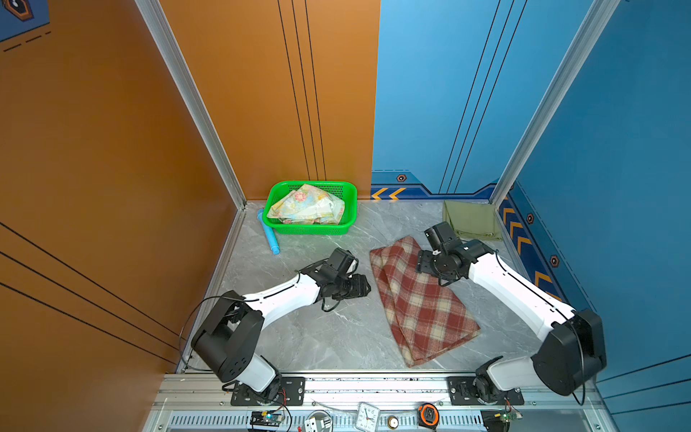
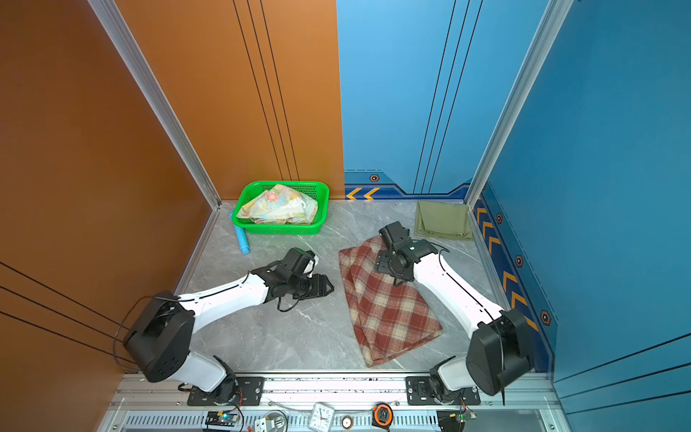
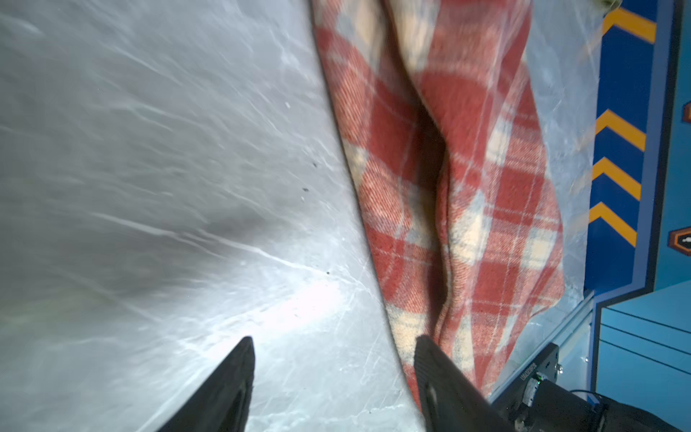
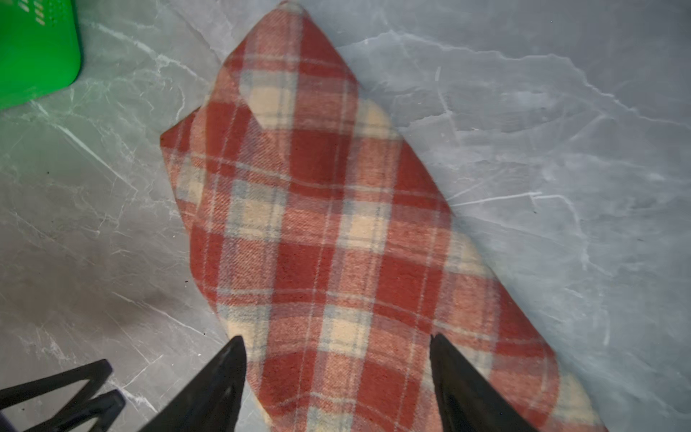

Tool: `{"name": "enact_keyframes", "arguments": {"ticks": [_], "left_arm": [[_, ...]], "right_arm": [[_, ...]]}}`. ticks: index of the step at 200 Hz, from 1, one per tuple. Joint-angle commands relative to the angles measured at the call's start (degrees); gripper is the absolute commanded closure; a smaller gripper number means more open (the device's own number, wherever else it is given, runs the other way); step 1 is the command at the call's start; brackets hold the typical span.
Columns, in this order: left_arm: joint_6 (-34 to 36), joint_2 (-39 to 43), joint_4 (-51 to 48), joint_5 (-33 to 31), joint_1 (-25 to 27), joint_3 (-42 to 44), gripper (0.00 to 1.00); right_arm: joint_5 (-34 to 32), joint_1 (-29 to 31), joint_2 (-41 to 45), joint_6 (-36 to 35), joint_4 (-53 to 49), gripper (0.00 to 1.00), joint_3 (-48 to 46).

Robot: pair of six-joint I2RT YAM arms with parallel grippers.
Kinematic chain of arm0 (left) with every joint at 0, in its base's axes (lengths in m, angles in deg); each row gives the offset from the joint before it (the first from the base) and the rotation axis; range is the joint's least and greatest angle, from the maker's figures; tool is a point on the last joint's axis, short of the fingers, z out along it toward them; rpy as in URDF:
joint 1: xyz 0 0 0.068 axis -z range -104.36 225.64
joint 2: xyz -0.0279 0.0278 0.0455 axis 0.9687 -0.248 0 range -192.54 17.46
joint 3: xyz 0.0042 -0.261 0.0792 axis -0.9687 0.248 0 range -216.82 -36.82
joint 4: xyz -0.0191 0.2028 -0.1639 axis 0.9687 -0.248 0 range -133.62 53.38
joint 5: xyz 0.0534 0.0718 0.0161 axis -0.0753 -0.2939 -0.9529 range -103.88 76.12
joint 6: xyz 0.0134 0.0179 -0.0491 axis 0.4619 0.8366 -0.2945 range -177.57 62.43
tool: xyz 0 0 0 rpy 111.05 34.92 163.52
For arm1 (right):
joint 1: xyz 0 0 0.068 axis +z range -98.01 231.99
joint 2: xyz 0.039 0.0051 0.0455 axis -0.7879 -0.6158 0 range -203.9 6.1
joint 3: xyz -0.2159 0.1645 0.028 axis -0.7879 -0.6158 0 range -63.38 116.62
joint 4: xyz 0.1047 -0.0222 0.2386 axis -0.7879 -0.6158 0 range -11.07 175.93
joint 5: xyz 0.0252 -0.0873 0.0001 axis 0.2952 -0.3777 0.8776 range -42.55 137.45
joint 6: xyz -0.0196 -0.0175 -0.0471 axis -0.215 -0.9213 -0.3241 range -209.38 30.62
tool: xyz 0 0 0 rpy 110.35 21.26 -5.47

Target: Fold and stack the skirts

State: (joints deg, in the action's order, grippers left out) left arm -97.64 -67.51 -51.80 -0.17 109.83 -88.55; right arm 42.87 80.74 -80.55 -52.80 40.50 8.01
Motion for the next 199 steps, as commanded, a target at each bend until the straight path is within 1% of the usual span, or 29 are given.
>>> {"name": "enact_keyframes", "arguments": {"ticks": [1, 15, 40, 49, 54, 65, 69, 74, 104, 129, 138, 156, 177, 199], "left_arm": [[3.7, 3.3, -7.4, -2.2, -4.3, 0.0, 0.34], [4.1, 5.0, -8.3, -1.9, -6.9, 0.5, 0.34], [5.1, 7.3, -9.7, -1.4, -10.2, 1.0, 0.34], [5.3, 8.1, -10.1, -1.2, -11.1, 1.3, 0.35], [5.4, 8.4, -10.2, -1.2, -11.6, 1.5, 0.34], [5.6, 9.2, -10.6, -0.9, -12.5, 2.0, 0.34], [5.7, 9.5, -10.6, -0.8, -12.9, 2.1, 0.34], [5.7, 9.9, -10.7, -0.6, -13.3, 2.4, 0.34], [6.1, 11.9, -11.3, 0.0, -15.9, 3.9, 0.34], [6.1, 12.9, -11.4, 0.8, -17.6, 4.7, 0.35], [6.1, 13.0, -11.4, 1.0, -18.1, 4.8, 0.34], [5.9, 13.1, -11.4, 1.1, -18.2, 5.2, 0.34], [5.8, 13.2, -11.4, 1.2, -18.3, 5.8, 0.35], [5.3, 13.7, -11.4, 1.1, -18.3, 6.4, 0.35]], "right_arm": [[-1.4, 4.7, -8.4, -4.5, 0.6, 0.23, 6.9], [-3.7, 7.4, -14.2, -5.7, -0.6, 0.23, 11.9], [-10.2, 11.0, -24.3, -8.1, -4.4, 0.22, 21.8], [-12.8, 11.1, -27.5, -8.8, -5.9, 0.23, 25.4], [-14.9, 13.1, -29.0, -9.5, -6.4, 0.23, 27.0], [-19.7, 14.2, -31.8, -11.2, -7.9, 0.23, 30.6], [-21.0, 14.5, -34.1, -11.8, -8.6, 0.23, 31.1], [-22.5, 14.8, -35.5, -12.7, -9.3, 0.24, 33.9], [-30.0, 15.8, -40.5, -17.9, -10.0, 0.30, 37.7], [-32.2, 15.4, -42.7, -20.7, -10.1, 0.36, 38.9], [-32.6, 15.1, -43.2, -21.1, -10.2, 0.39, 39.4], [-33.7, 14.8, -45.3, -22.5, -10.1, 0.43, 40.8], [-33.1, 14.8, -47.9, -23.2, -10.1, 0.46, 42.0], [-34.1, 14.5, -50.4, -23.7, -10.1, 0.52, 43.2]]}}
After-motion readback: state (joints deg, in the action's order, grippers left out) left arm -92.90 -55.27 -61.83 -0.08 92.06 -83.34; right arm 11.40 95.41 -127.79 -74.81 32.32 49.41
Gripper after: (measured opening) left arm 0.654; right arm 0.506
